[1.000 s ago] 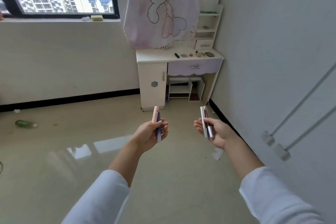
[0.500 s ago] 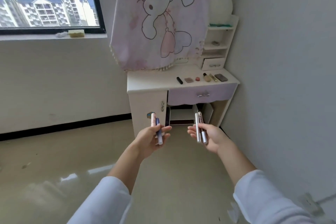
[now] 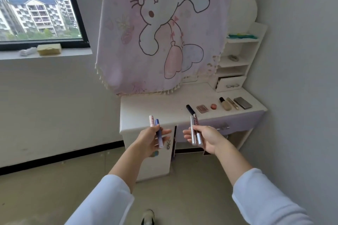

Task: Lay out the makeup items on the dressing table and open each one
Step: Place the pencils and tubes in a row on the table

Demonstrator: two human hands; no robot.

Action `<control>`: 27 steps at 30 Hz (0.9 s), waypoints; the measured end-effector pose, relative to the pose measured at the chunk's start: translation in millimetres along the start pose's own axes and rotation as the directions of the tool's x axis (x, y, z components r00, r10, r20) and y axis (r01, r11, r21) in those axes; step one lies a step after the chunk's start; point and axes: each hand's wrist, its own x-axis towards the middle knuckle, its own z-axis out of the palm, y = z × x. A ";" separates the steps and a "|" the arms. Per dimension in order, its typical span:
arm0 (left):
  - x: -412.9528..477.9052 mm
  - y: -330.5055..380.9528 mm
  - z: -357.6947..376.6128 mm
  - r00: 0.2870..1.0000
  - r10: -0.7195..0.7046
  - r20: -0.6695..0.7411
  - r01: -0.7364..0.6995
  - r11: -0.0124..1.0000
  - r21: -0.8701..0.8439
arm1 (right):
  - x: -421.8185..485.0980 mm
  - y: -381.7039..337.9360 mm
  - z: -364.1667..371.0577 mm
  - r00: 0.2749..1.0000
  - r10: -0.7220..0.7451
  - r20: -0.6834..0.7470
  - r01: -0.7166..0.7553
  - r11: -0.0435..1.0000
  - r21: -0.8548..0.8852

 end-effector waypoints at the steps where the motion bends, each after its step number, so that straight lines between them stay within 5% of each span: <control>1: 21.5 15.2 -4.7 1.000 -0.007 -0.001 0.007 1.000 0.003 | 23.3 -9.9 7.9 1.000 0.001 -0.007 -0.001 1.000 -0.009; 9: 178.9 113.7 -33.6 0.993 -0.035 -0.115 0.050 0.990 0.131 | 183.2 -66.0 51.5 0.989 0.030 -0.142 -0.031 1.000 -0.004; 14: 248.4 114.6 -39.8 0.970 -0.051 -0.239 0.128 0.939 0.320 | 252.8 -59.0 47.6 0.969 0.101 -0.223 -0.130 0.985 -0.117; 18: 288.5 95.0 -43.4 0.949 -0.112 -0.296 0.198 0.940 0.279 | 291.5 -53.5 40.9 0.952 0.173 -0.252 -0.226 0.954 -0.199; 27: 348.5 67.2 -21.2 0.958 0.166 -0.233 -0.006 0.826 0.564 | 366.0 -49.6 25.4 0.945 0.171 -0.280 -0.303 0.782 -0.544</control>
